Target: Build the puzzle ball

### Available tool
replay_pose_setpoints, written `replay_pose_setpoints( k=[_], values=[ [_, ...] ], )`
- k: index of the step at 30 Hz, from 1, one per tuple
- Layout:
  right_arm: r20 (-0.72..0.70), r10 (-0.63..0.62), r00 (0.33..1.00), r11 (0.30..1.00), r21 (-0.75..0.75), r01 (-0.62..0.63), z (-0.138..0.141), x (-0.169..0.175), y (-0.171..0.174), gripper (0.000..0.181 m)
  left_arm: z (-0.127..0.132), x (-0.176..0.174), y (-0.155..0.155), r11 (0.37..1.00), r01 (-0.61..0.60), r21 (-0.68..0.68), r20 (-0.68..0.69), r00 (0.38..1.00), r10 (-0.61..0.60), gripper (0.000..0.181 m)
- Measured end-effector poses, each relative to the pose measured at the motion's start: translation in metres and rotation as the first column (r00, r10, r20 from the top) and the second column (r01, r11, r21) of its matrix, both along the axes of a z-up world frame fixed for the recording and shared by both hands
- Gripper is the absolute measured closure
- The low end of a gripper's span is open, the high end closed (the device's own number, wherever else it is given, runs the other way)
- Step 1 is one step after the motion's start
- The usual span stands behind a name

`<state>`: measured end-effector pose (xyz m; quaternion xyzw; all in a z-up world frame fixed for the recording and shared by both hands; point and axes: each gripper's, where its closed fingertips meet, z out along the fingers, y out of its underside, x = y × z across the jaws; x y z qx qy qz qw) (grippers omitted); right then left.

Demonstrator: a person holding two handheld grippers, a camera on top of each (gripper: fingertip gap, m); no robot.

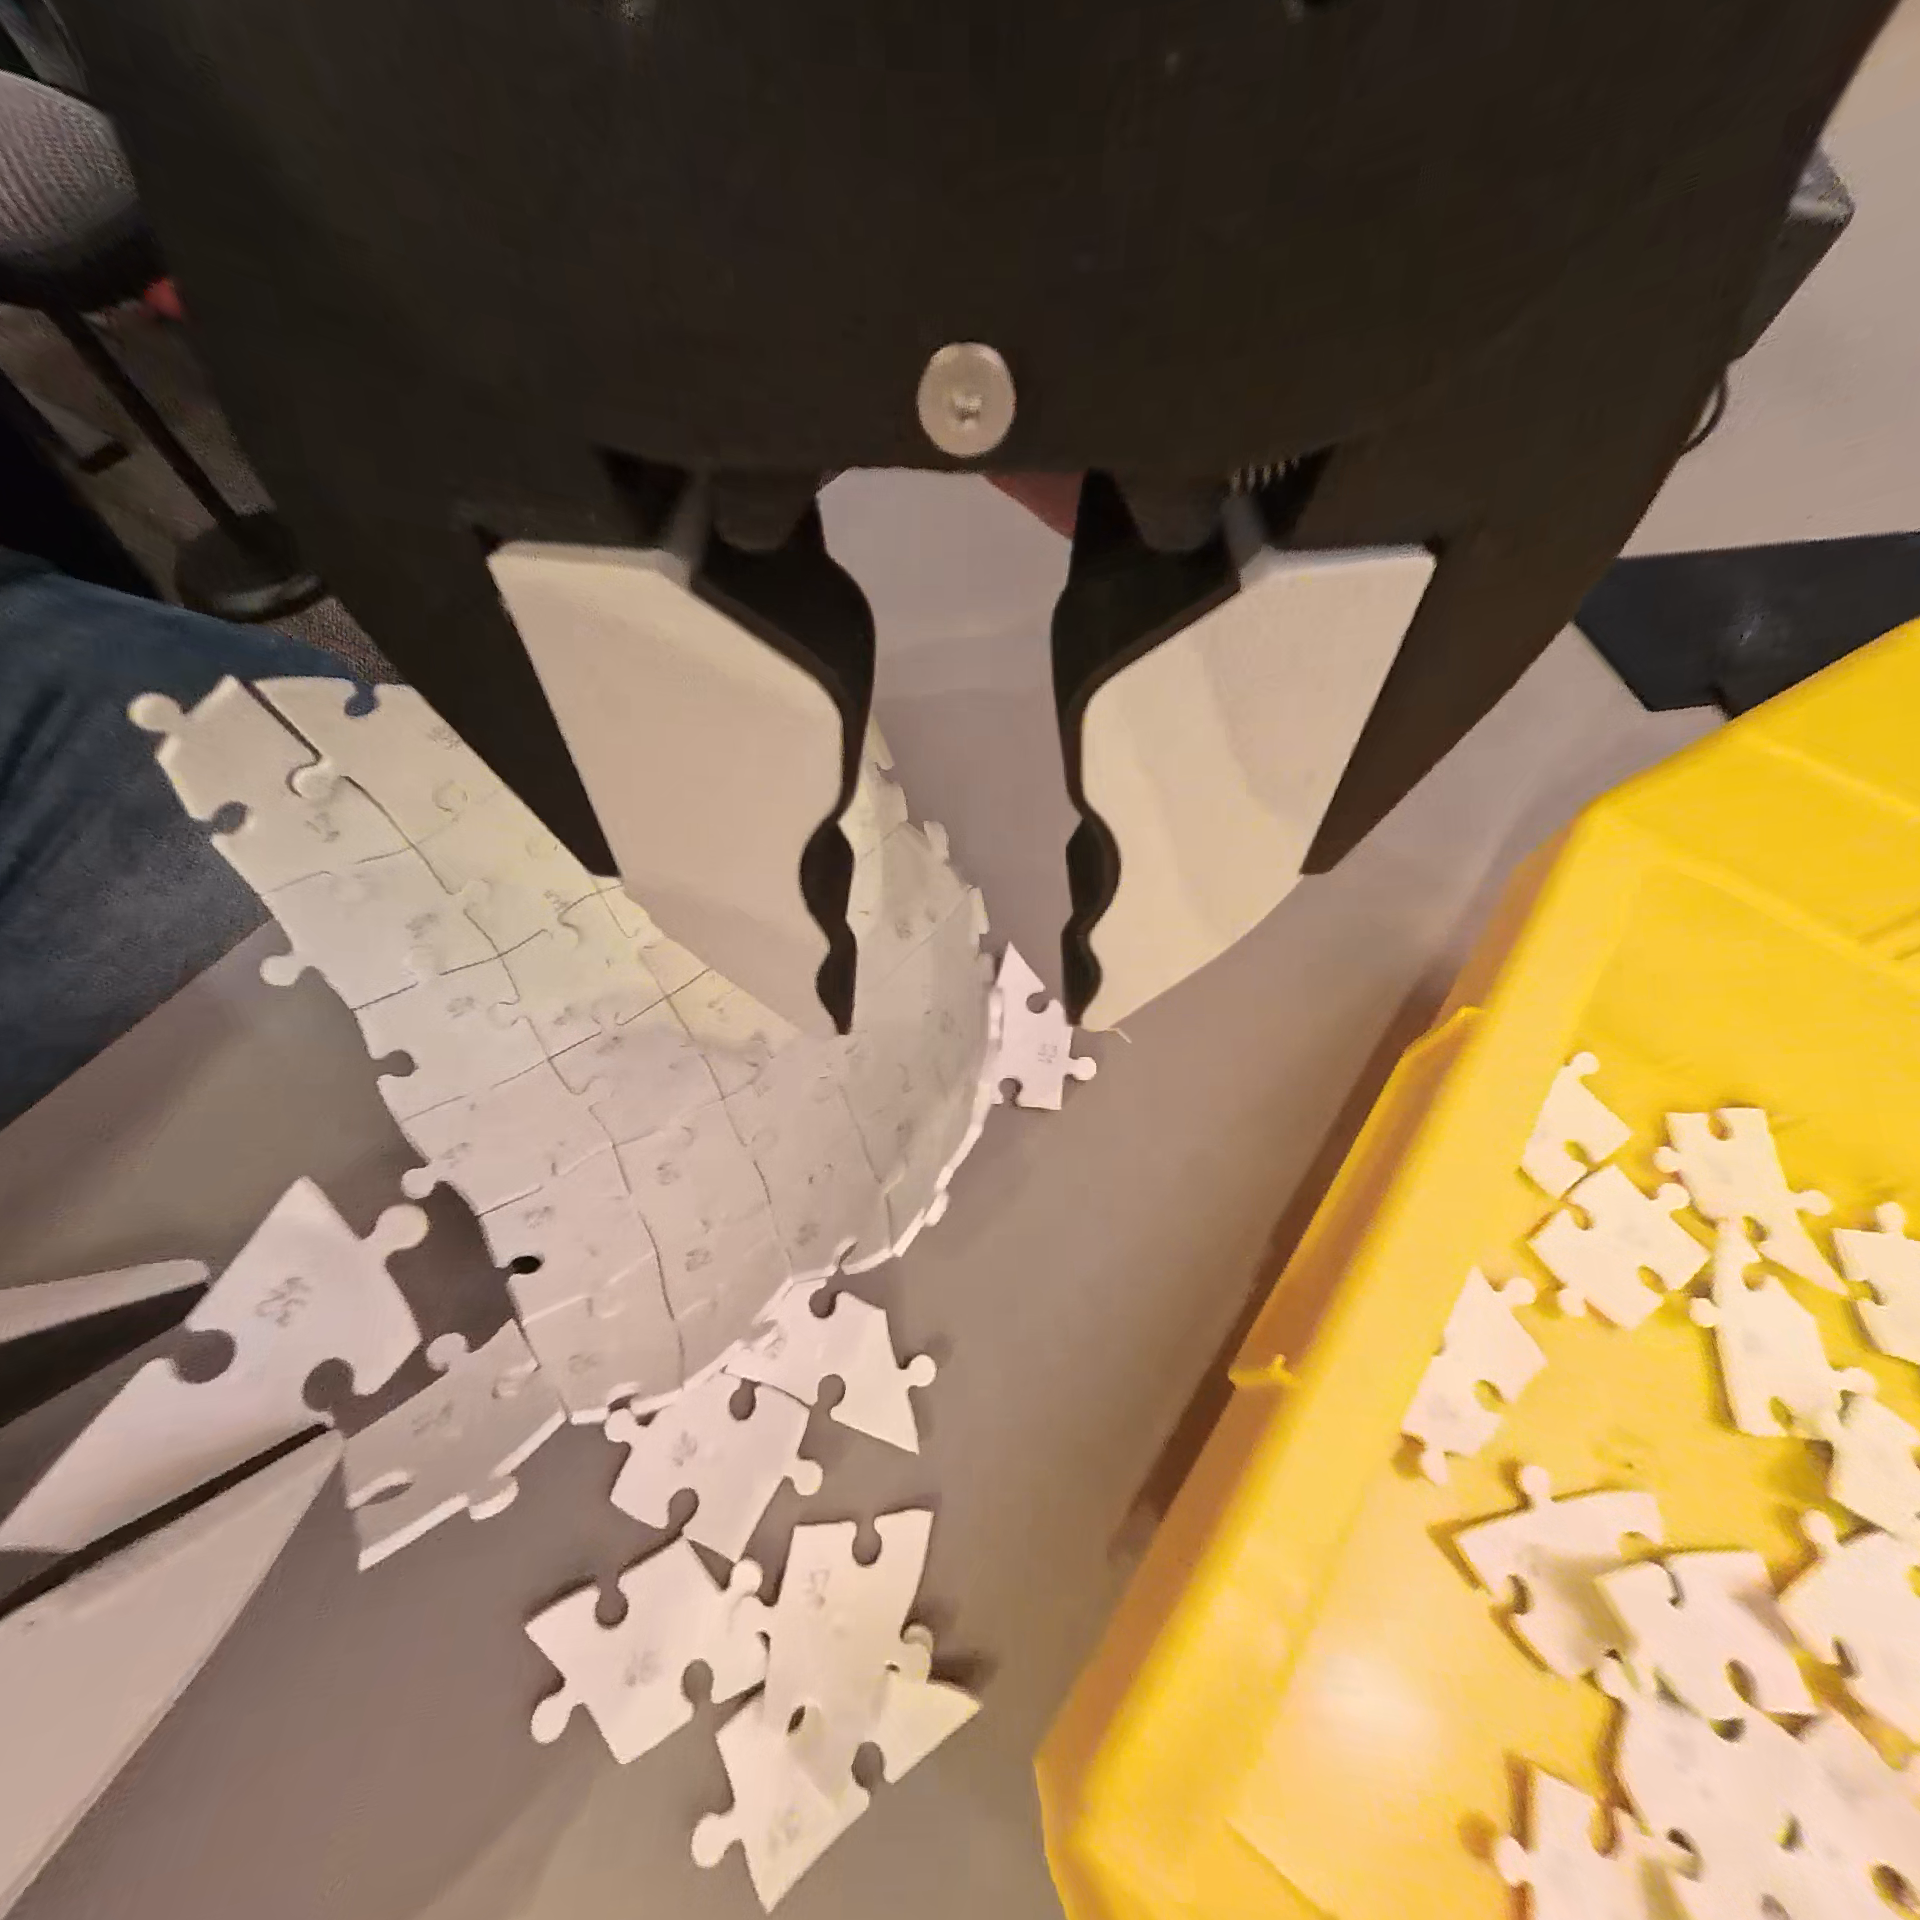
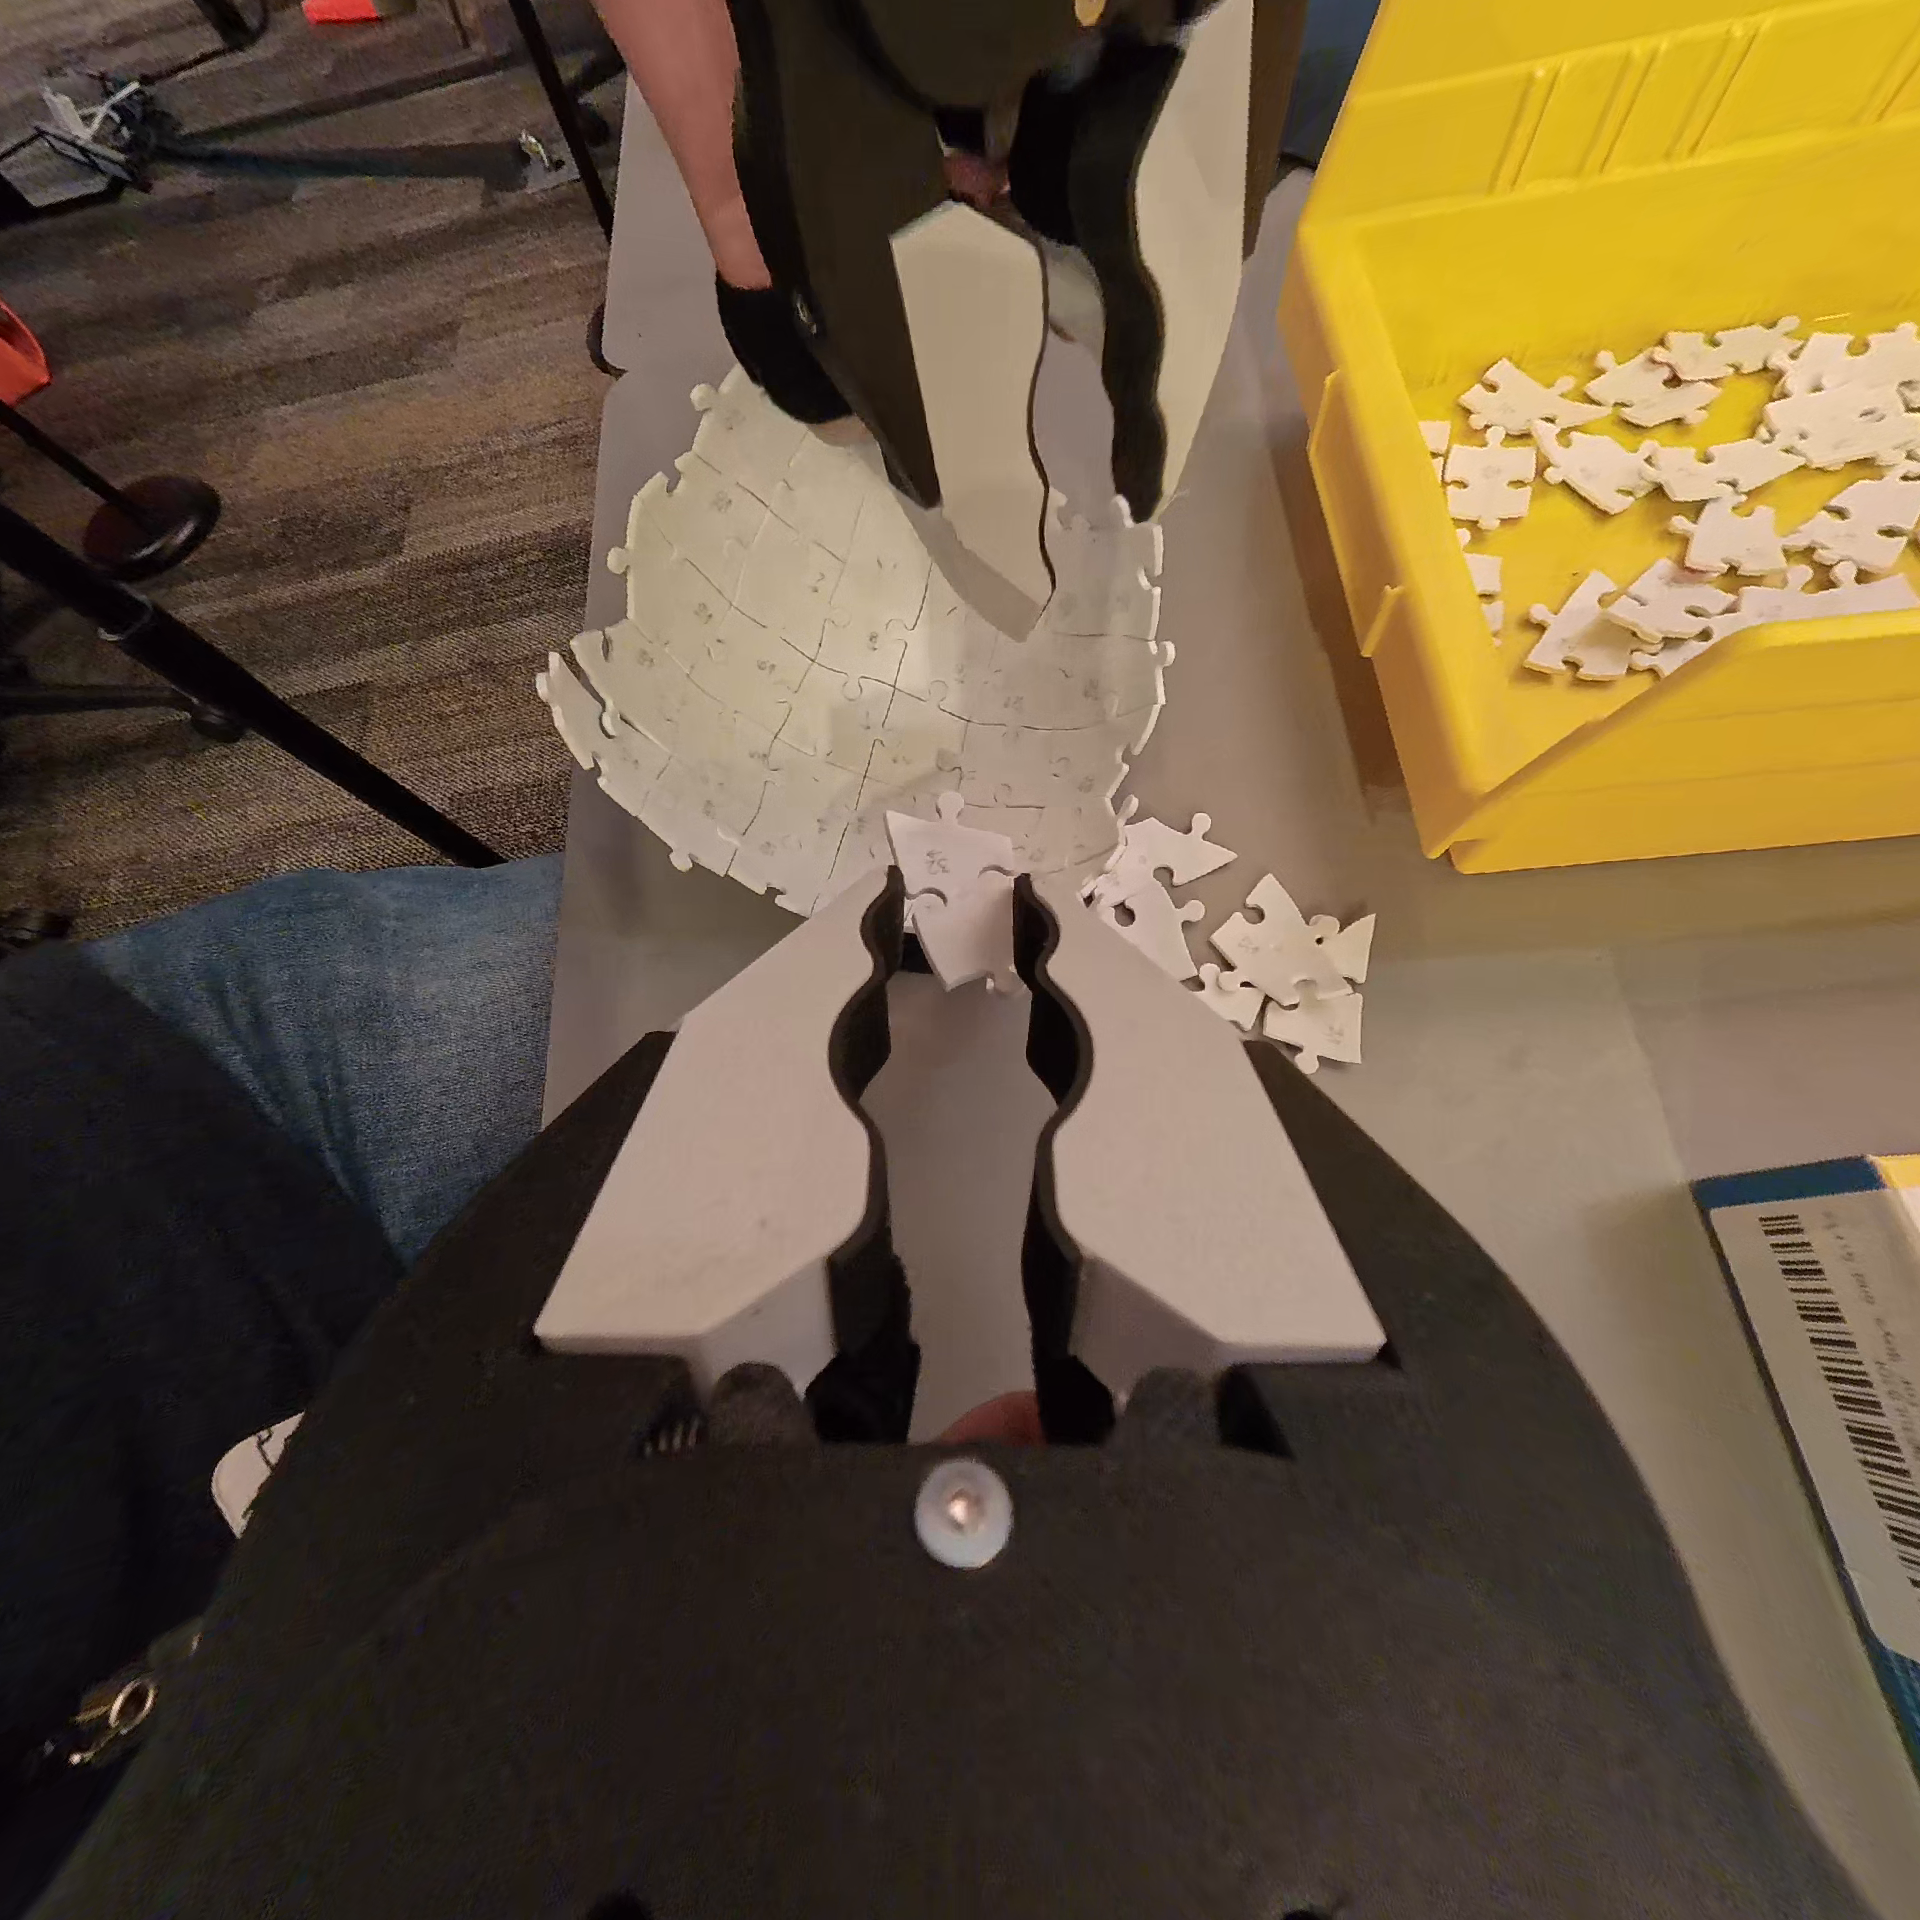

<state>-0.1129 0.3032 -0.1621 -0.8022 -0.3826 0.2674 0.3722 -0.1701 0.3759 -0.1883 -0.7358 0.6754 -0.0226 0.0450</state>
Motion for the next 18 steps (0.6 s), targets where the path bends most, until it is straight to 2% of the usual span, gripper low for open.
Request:
replay_pose_setpoints(
  k=[6, 11, 18],
  values=[
    [0.004, -0.001, 1.0, 1.0, -0.001, 0.001, -0.002, 0.0, 0.0, 0.162, -0.011, -0.006, 0.001, 1.0, 0.012, 0.011, -0.059, 0.998, -0.012, 0.169],
    [0.01, 0.002, 1.0, 1.0, 0.003, -0.002, -0.002, -0.002, 0.0, 0.162, -0.01, -0.009, 0.003, 1.0, 0.012, 0.02, -0.073, 0.997, -0.011, 0.173],
    [0.019, 0.011, 1.0, 1.0, 0.013, -0.011, -0.002, -0.007, -0.001, 0.162, 0.004, -0.011, 0.011, 0.999, -0.017, 0.05, -0.077, 0.997, 0.021, 0.178]
  ],
)
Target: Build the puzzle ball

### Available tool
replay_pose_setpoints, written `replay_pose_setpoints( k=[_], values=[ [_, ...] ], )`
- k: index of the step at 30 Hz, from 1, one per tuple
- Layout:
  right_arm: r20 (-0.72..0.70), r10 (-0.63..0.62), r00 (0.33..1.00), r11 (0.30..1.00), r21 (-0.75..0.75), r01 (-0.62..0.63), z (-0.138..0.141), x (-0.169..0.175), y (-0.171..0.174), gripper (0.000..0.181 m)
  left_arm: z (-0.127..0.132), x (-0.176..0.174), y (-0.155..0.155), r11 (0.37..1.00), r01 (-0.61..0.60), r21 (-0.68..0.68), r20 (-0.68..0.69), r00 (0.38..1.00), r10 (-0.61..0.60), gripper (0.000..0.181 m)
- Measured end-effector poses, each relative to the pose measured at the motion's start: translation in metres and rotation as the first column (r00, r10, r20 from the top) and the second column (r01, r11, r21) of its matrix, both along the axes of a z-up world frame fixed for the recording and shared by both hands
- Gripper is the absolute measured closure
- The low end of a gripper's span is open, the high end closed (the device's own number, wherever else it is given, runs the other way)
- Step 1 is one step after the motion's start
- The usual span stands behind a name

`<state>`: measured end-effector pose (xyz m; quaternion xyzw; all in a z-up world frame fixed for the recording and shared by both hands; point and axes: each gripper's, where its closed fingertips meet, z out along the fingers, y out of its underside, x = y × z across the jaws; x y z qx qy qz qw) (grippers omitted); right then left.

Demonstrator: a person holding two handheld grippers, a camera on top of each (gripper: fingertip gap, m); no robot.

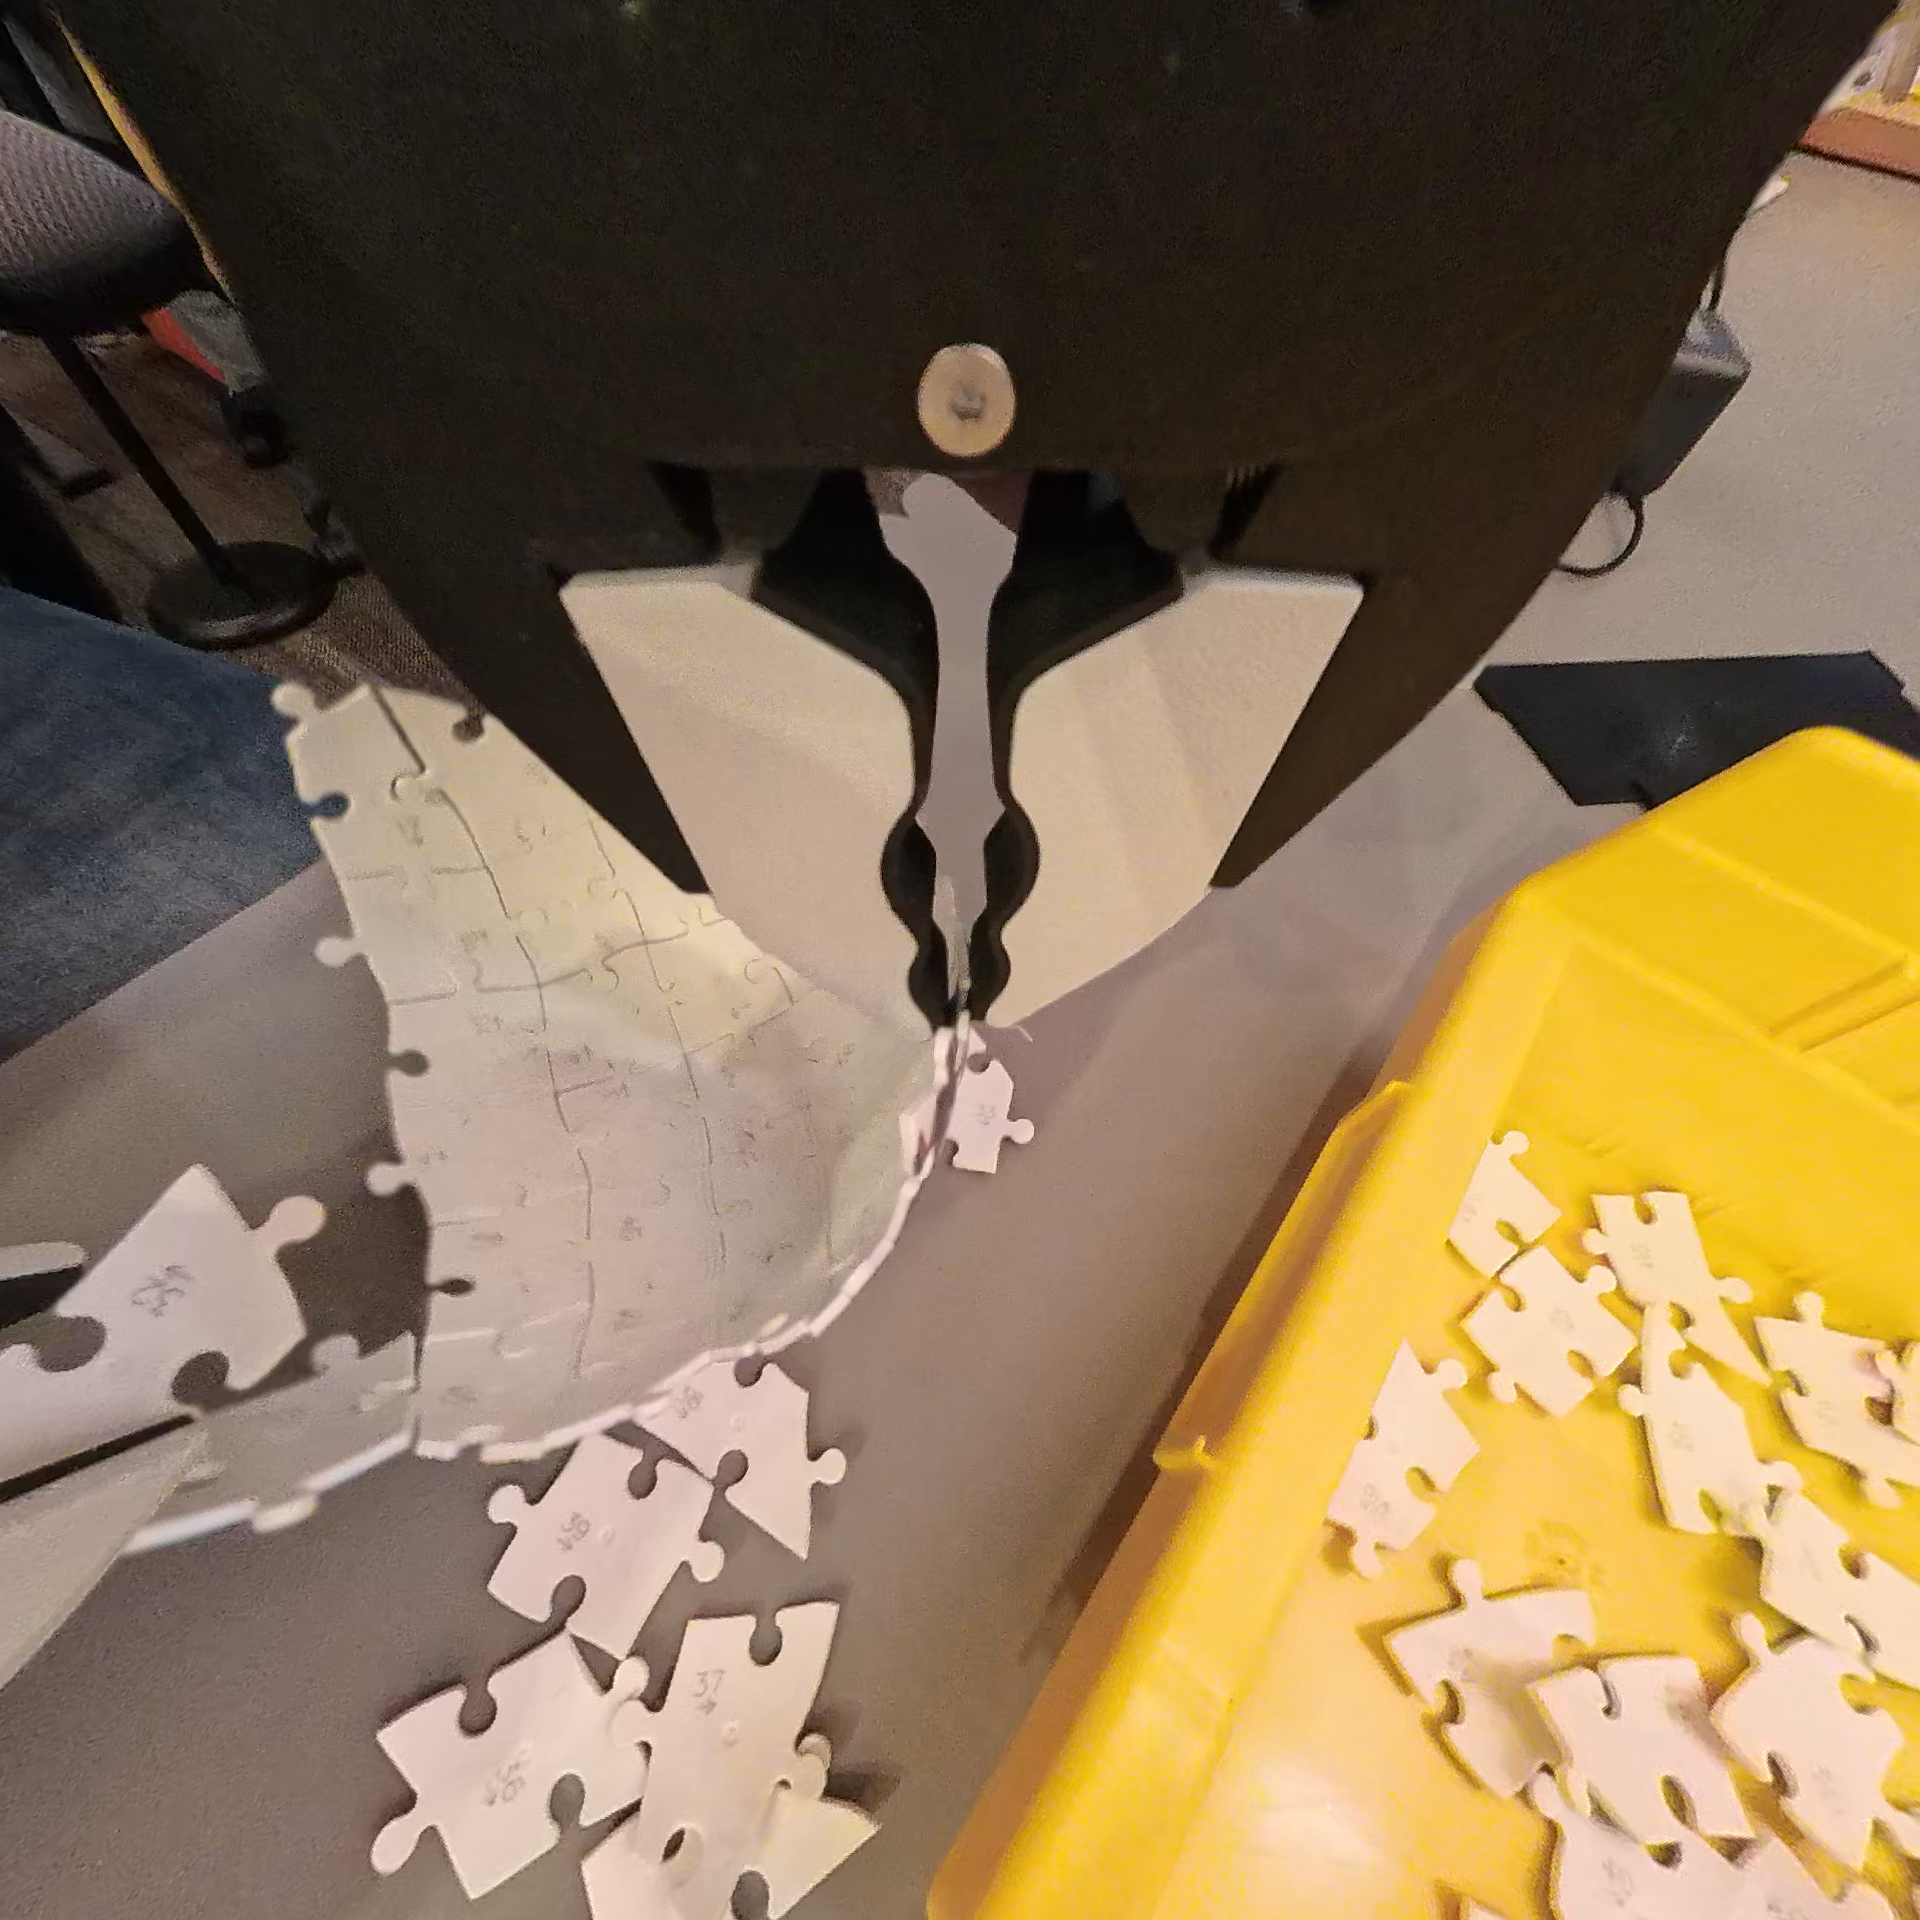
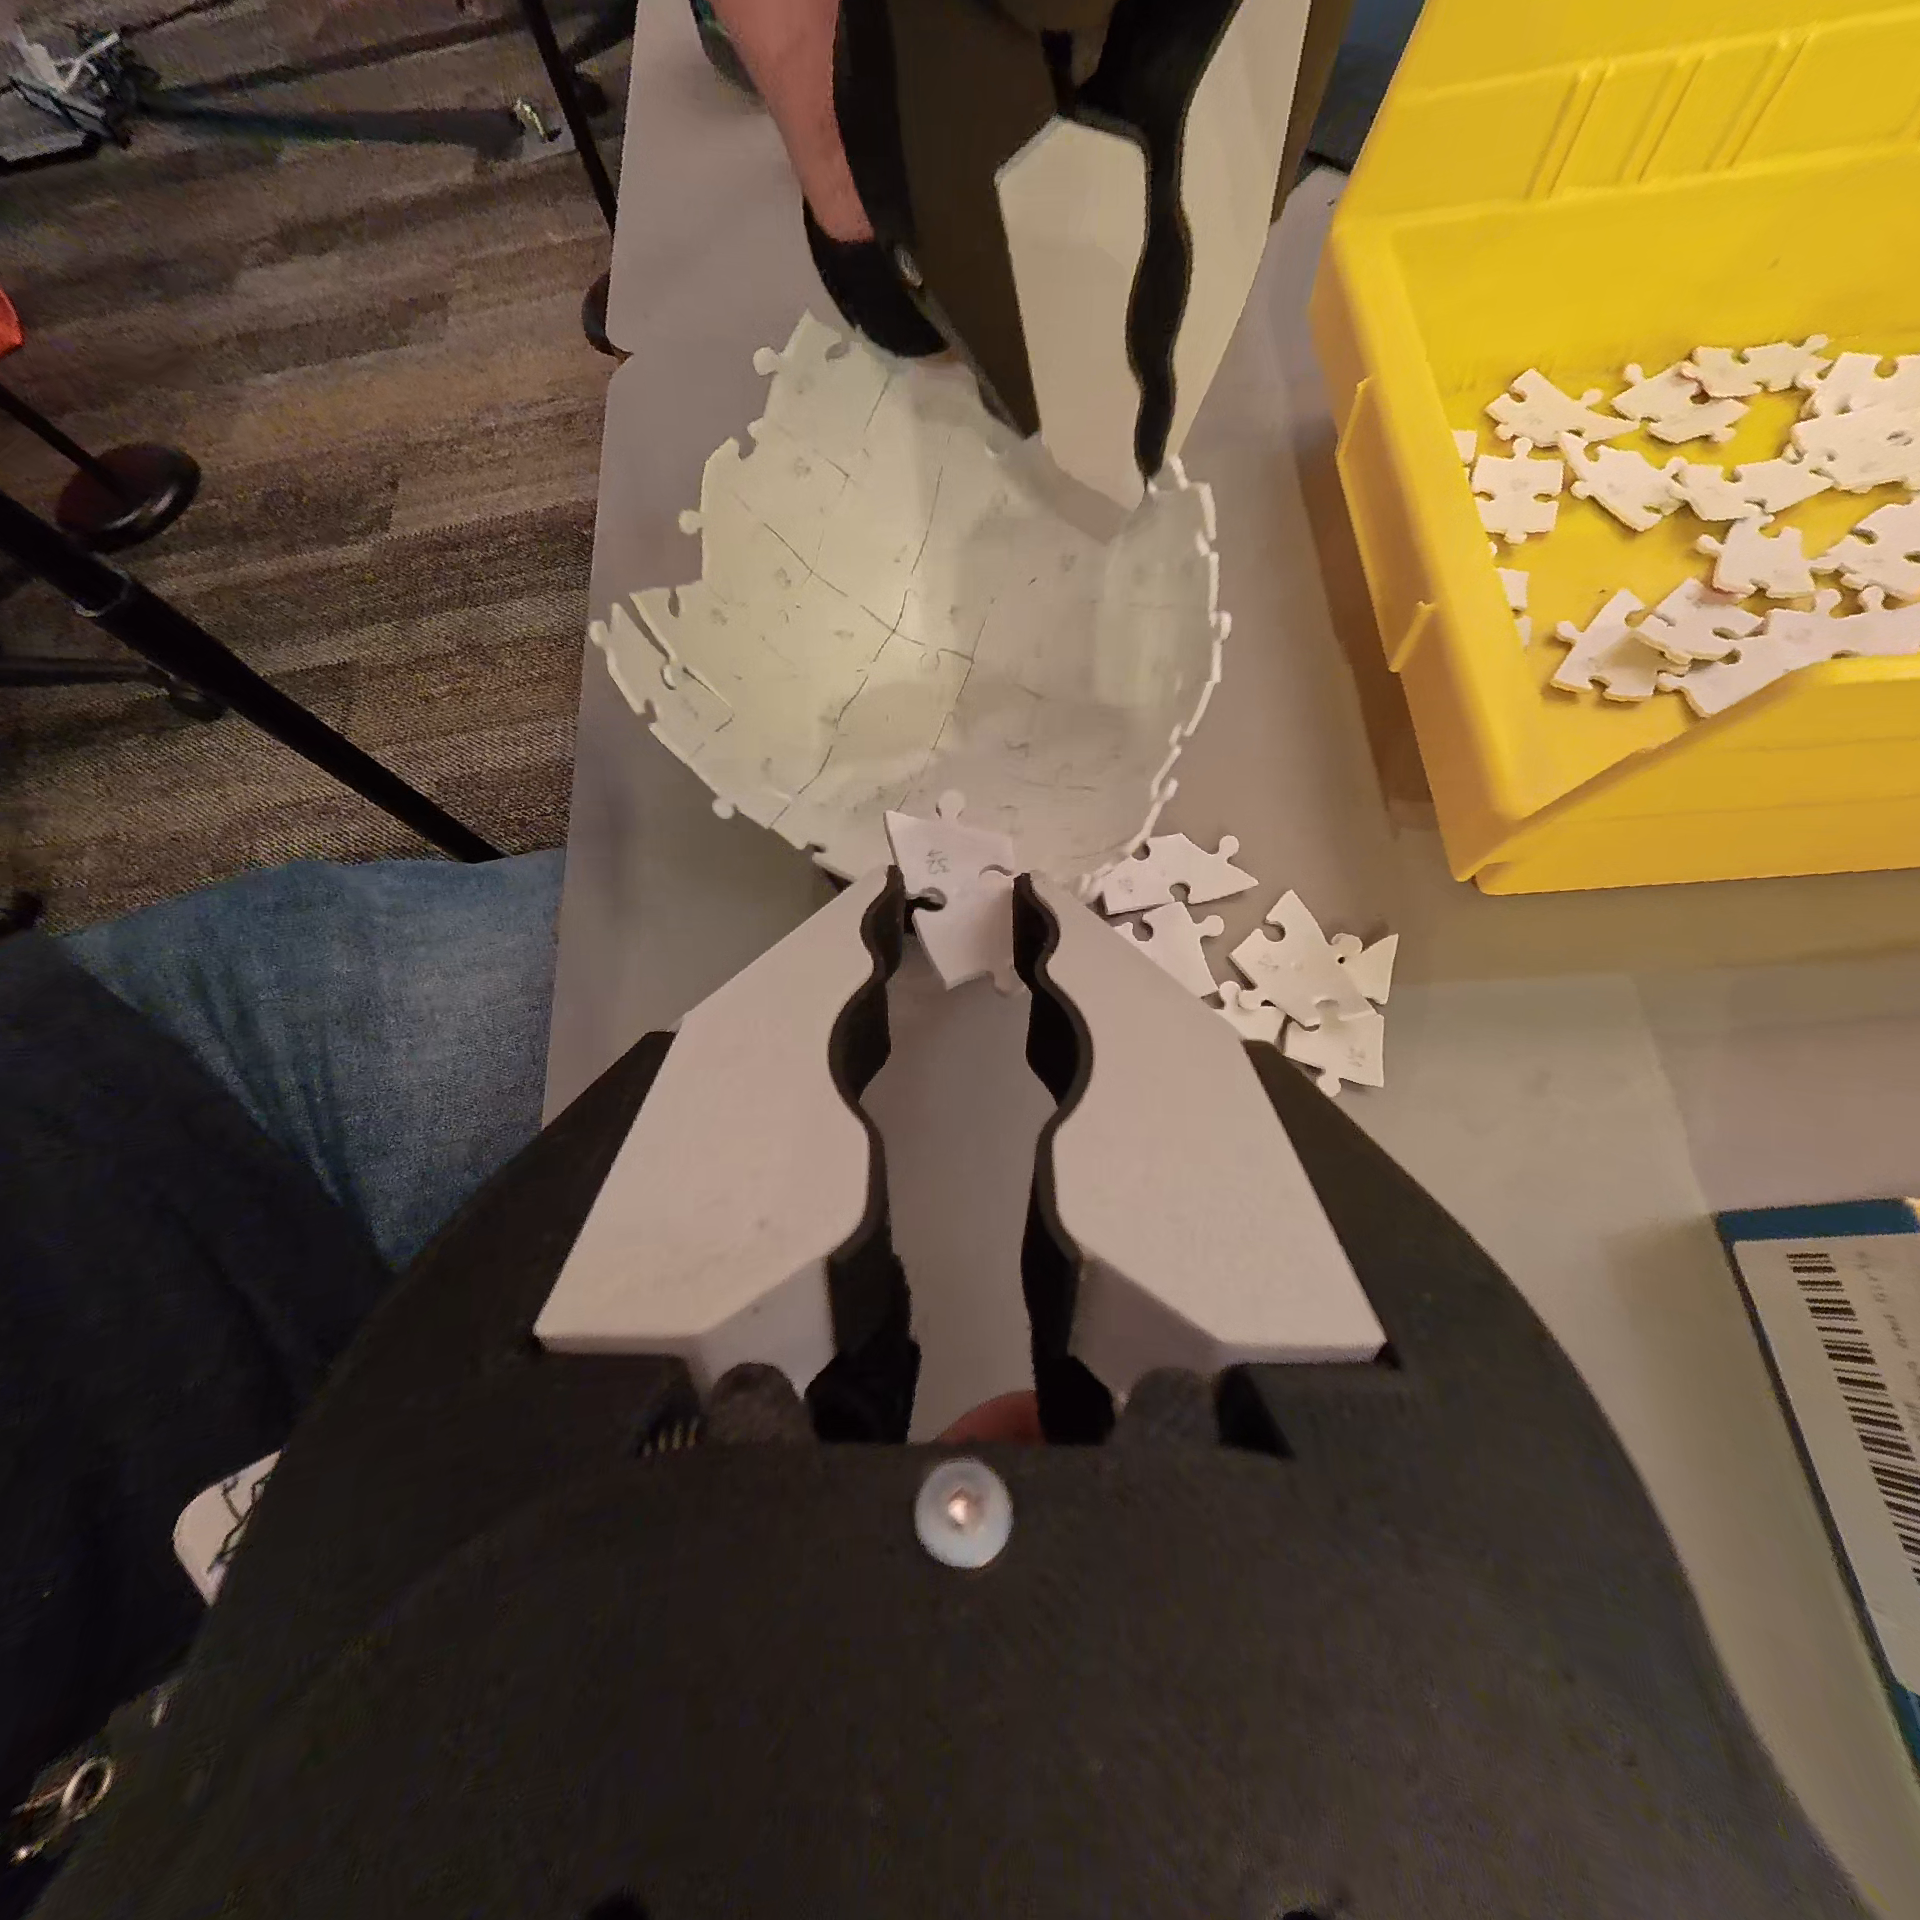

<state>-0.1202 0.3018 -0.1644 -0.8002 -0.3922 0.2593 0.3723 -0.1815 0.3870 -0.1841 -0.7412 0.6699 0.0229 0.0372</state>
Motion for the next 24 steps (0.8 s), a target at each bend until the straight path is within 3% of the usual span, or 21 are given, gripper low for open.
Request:
replay_pose_setpoints(
  k=[24],
  values=[
    [0.033, 0.01, 0.999, 0.997, 0.077, -0.013, -0.003, -0.021, 0.003, 0.162, 0.027, -0.041, 0.024, 0.987, -0.076, 0.143, -0.126, 0.987, 0.094, 0.179]
  ],
)
